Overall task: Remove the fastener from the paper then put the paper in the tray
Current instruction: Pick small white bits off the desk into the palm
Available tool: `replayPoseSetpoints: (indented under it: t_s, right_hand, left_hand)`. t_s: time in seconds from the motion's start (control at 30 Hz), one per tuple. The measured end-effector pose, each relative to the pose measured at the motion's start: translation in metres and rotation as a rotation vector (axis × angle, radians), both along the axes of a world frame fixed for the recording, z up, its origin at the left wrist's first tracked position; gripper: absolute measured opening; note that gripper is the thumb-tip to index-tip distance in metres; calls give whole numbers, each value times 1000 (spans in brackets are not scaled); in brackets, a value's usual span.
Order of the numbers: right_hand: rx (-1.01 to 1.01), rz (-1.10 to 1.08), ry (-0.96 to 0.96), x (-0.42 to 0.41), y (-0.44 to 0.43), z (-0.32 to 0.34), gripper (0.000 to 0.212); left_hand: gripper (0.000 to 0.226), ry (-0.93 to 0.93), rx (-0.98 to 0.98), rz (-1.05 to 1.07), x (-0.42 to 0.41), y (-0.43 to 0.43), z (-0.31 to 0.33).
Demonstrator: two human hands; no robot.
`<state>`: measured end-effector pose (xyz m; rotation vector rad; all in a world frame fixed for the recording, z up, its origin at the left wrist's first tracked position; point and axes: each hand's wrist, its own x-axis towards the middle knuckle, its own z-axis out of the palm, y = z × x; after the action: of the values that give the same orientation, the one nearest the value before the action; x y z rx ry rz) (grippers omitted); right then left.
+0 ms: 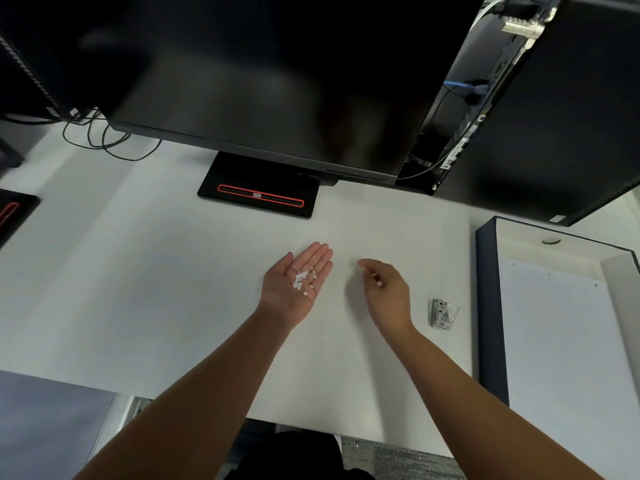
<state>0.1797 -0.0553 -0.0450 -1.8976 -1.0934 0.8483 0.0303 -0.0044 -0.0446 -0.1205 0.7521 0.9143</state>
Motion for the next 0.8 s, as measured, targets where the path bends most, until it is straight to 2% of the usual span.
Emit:
replayPoseSetpoints:
  t_s: [0.13,0.23,0.4,0.57,0.8]
  right_hand:
    - [-13,267,-524,22,-10,-22,27]
    - [-65,429,-715,24,-15,-34,52]
    - [-119,597,-770,17,-16,-39,66]
    - [-132,557,-716,19,-7,-37,68]
    - [-117,665,-749,16,-3,-37,71]
  left_hand:
    - [47,-26,-8,63,-13,9,-5]
    - [47,-34,-4,83,-19,12,-7]
    - [47,-28,3,89,-19,12,-5]
    - [46,-14,9,92,-21,12,-7]
    - [46,-28,4,99,-22,10,-8]
